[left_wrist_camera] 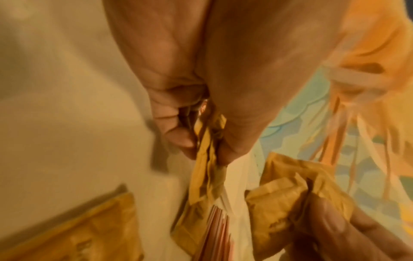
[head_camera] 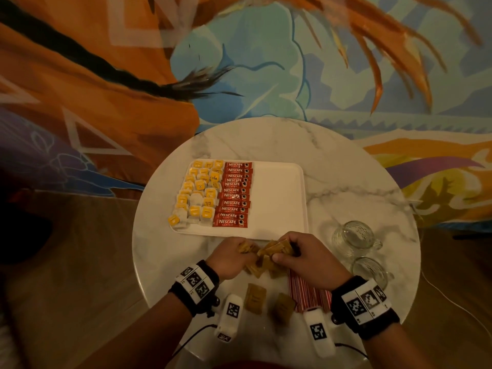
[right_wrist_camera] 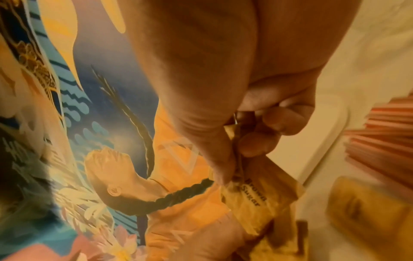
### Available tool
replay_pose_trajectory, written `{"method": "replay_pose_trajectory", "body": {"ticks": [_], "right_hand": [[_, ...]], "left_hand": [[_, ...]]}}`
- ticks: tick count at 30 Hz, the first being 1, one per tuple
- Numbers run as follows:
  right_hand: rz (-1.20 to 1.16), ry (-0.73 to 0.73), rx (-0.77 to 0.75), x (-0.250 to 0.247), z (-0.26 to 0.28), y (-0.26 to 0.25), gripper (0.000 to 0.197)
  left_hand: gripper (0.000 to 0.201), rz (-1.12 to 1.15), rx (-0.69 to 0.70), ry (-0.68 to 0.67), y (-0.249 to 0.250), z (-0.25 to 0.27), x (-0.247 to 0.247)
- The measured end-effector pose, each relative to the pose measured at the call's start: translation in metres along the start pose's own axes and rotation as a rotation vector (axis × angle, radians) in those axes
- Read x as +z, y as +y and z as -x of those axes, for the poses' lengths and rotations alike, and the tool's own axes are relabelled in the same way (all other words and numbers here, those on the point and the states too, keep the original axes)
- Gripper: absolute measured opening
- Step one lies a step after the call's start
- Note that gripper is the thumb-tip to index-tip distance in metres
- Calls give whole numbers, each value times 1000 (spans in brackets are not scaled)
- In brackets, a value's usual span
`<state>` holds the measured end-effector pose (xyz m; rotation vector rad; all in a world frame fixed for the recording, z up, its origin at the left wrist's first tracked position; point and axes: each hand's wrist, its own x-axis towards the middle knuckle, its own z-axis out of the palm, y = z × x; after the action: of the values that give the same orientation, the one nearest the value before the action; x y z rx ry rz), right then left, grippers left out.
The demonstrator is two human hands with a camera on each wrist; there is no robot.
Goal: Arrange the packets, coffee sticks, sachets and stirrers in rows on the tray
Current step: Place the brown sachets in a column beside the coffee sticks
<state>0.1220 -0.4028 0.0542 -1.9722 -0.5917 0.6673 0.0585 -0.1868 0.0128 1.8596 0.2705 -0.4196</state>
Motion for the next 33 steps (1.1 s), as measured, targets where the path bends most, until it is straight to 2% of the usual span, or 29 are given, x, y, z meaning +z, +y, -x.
{"method": "replay_pose_trajectory", "body": {"ticks": [4,10,14,17,20,22,24,26,28,30,33], "right_hand": [[-78,-18,-17,5,-7,-11,12],[-50,-5,-21,19,-25,-10,16],[-2,23,-19,28,-36,-2,21],[3,40,-7,34,-42,1,21],[-13,57,13,39,-45,5,26],[-45,66,27,42,-46,7,36],[-122,61,39,42,-48,10,45],[-212,67,45,42,-51,13,46],[-309,108,89,42,-55,13,40],[-393,152,113,41,-57,10,26],[-364,181,110,40,-60,6,6]], "left_hand": [[23,404,-113,1,0,1,-3],[24,757,-251,-61,9,4,-3],[44,880,-317,-96,7,5,-4],[52,916,-320,-125,3,5,-7],[38,873,-264,-107,-3,6,-7],[32,856,-241,-74,-9,4,-7],[28,853,-234,-44,-11,3,-8],[24,852,-225,-11,-11,1,-9],[24,852,-218,28,-10,-2,-11],[27,842,-210,47,-9,-5,-13],[27,799,-201,42,-7,-9,-16]]}}
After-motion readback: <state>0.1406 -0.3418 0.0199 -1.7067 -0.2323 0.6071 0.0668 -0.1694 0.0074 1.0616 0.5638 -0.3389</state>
